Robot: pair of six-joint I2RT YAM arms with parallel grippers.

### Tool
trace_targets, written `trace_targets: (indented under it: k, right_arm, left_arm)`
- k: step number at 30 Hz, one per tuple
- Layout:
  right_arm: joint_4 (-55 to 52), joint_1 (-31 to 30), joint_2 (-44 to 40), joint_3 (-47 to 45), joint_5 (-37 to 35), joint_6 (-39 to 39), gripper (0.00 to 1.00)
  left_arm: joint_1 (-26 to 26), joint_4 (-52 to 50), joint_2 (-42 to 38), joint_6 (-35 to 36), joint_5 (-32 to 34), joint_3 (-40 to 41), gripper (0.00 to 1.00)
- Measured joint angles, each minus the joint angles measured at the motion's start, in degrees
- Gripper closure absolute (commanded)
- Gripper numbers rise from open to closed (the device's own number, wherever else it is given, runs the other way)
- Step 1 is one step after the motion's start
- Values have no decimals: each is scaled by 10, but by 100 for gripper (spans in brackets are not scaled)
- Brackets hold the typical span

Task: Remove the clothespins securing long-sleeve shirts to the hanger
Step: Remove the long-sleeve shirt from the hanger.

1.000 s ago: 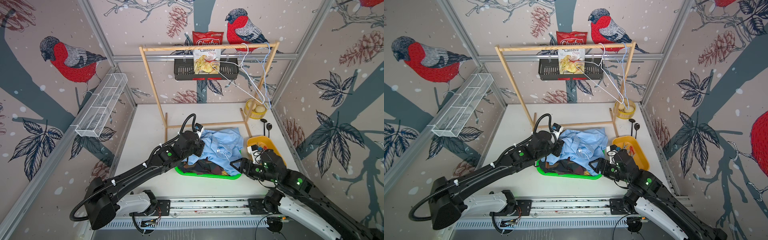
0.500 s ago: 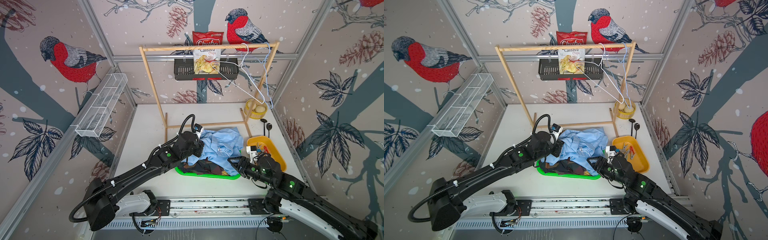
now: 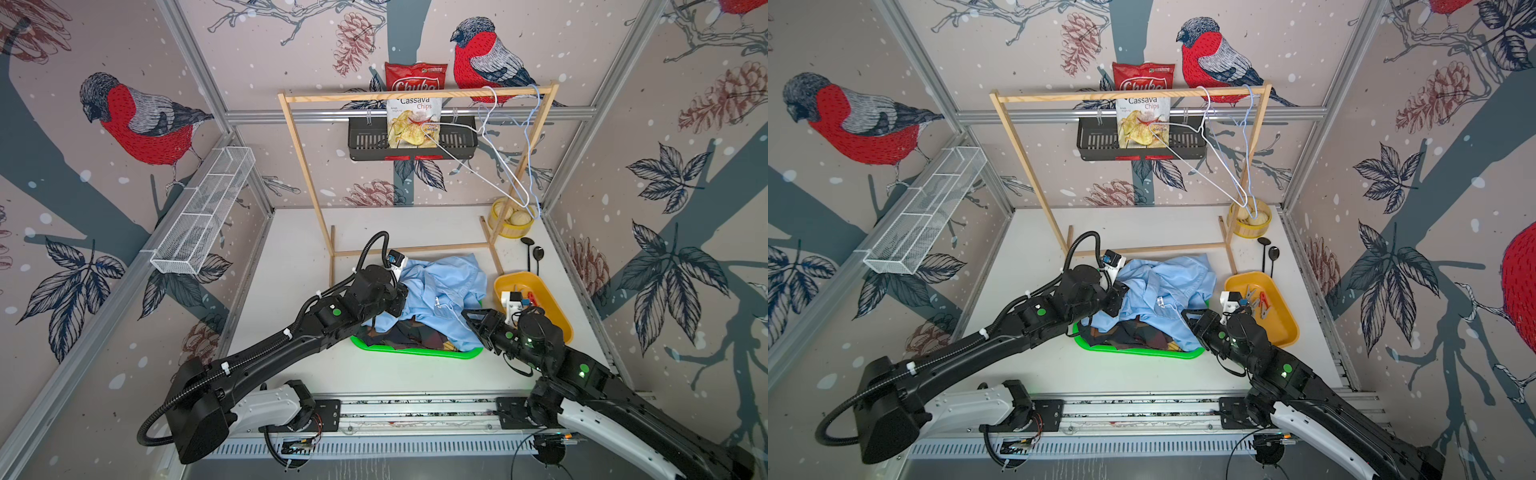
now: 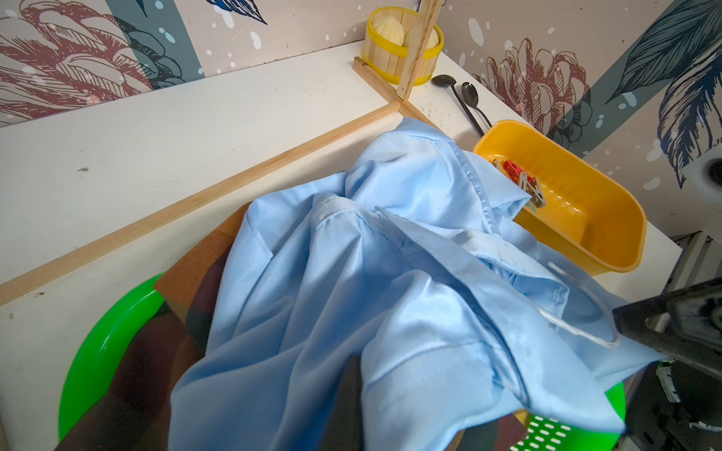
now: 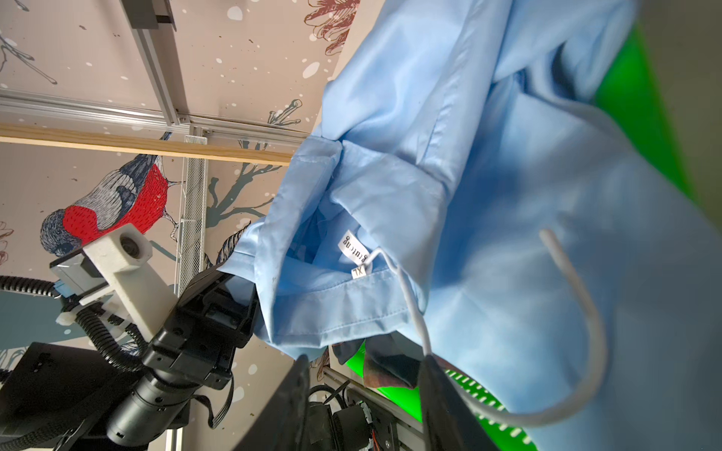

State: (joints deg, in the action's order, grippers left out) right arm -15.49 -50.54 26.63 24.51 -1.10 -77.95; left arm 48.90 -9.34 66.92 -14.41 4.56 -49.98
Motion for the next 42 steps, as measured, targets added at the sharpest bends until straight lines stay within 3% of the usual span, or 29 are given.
trace_targets:
  k: [19,30,42]
  right_arm:
    - [49,-35,32,-53,28,-31,45]
    - [68,-34,-67,-106,-56,-79,53]
    - [91,-26,-105,-139,-123,-121,67]
  left_arm:
    - [0,0,7,-2,0,-2,100]
    - [0,1,2,-2,-1,4,100]
    - [0,3,-4,-2,-30,26,100]
